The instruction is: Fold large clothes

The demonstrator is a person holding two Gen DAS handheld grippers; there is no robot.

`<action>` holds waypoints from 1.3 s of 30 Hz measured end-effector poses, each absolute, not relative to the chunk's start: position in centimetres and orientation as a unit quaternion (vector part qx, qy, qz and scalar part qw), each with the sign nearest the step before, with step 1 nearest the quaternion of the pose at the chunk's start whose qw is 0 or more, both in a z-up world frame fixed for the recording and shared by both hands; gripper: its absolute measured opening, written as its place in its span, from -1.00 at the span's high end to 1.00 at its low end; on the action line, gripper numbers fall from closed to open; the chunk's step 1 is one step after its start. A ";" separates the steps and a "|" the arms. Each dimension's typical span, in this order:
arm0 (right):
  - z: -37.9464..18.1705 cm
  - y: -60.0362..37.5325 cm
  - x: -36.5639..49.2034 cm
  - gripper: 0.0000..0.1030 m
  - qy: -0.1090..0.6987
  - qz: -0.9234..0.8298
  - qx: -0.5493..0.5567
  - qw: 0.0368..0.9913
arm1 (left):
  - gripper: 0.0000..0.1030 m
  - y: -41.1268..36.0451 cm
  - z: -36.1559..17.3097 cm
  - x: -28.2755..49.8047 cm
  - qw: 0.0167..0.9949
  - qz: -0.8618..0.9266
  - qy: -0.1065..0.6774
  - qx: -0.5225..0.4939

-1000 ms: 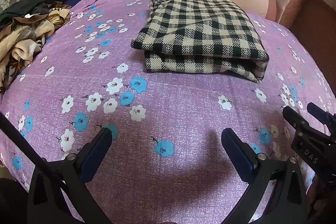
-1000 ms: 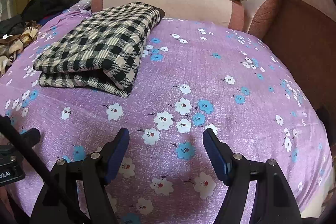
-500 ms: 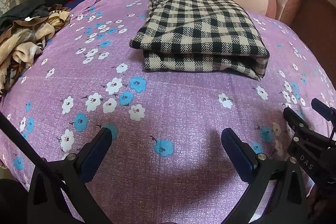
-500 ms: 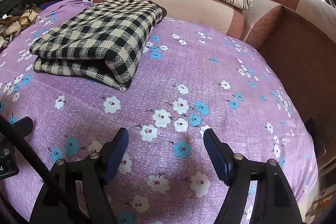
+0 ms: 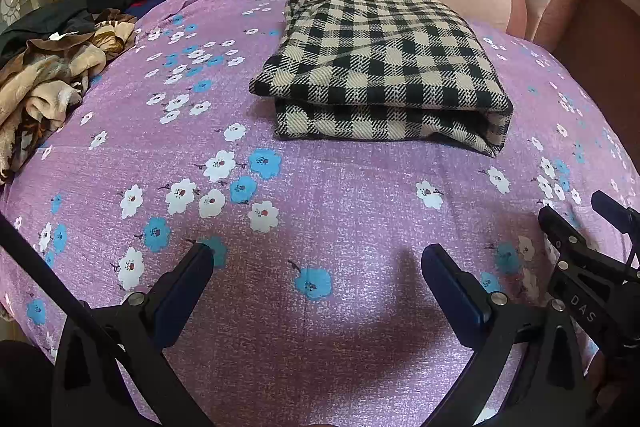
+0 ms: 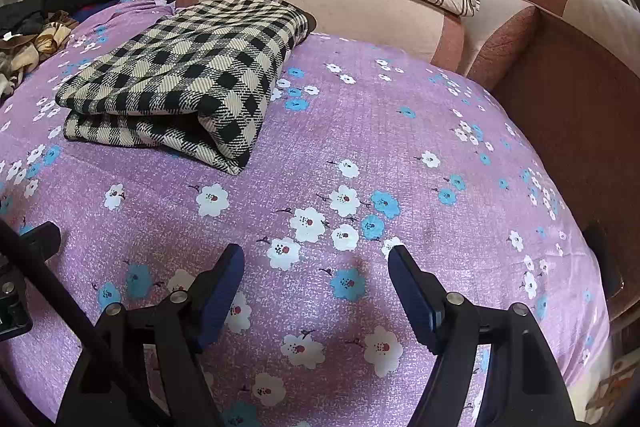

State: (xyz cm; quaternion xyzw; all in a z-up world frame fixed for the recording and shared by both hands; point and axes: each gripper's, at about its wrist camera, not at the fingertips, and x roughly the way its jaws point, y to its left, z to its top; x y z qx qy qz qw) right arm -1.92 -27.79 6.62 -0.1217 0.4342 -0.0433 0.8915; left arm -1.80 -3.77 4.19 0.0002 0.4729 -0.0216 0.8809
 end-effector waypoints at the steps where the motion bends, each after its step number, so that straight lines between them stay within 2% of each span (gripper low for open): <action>1: 6.6 -27.8 -1.9 -0.53 0.434 -0.043 -0.122 0.892 | -1.00 -3.8 4.2 -1.8 0.881 -0.022 0.473 0.000; 39: 6.9 -27.9 -2.1 -0.54 0.426 -0.046 -0.110 0.897 | -1.00 -4.0 3.8 -1.8 0.878 -0.028 0.477 0.006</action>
